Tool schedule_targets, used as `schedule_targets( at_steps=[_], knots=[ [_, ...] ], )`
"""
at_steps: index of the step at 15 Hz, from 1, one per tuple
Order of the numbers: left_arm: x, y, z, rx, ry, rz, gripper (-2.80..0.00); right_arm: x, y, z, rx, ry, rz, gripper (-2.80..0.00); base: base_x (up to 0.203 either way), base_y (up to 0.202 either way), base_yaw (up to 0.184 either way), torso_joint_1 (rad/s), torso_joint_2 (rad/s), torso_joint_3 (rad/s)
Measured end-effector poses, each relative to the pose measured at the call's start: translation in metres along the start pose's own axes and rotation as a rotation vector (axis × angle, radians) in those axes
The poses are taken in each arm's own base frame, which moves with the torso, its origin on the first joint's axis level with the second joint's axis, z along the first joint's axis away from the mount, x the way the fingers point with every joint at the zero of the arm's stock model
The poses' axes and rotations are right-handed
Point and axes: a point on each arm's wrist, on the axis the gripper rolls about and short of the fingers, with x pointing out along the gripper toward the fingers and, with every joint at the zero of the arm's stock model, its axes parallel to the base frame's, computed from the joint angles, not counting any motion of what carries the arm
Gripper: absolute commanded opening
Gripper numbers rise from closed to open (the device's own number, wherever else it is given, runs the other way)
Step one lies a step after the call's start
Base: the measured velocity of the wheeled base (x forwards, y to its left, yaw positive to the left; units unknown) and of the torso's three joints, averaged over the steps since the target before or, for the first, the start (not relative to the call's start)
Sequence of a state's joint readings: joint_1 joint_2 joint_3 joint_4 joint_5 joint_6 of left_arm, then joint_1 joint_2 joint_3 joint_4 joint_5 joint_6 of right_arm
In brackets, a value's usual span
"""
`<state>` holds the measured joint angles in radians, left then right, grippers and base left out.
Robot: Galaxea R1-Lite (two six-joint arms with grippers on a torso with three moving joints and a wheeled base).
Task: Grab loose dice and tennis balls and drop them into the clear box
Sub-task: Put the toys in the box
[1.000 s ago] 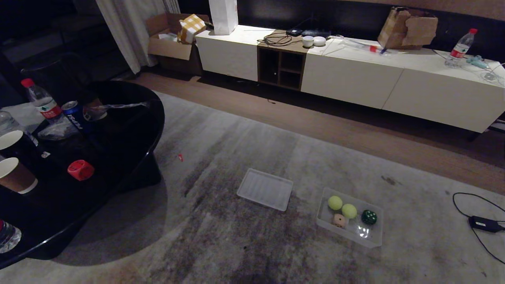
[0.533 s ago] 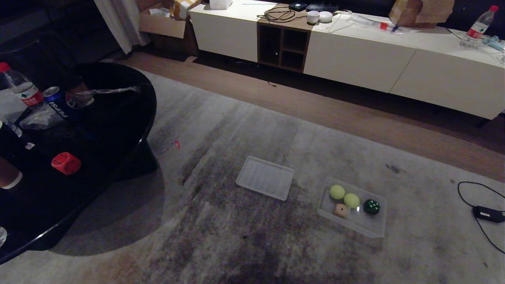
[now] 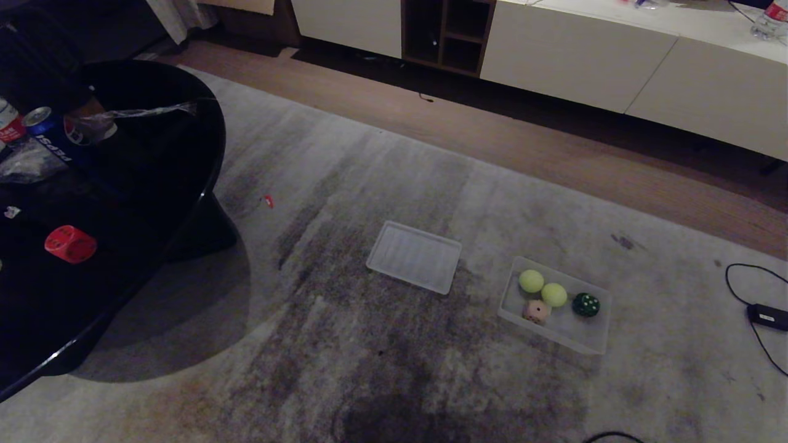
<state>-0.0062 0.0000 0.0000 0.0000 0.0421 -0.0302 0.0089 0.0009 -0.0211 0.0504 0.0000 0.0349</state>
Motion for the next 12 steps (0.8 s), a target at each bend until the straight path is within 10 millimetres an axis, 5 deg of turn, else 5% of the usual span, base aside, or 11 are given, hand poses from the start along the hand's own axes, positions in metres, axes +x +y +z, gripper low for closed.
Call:
schedule_targets(
  at_steps=[12],
  knots=[
    [0.0000,0.0000,0.0000,-0.001,0.000,0.000,-2.80,0.0001,0.0000,0.0001,0.000,0.001,0.000,-2.80,0.000,0.000,0.000,0.002,0.01,-0.197]
  ],
)
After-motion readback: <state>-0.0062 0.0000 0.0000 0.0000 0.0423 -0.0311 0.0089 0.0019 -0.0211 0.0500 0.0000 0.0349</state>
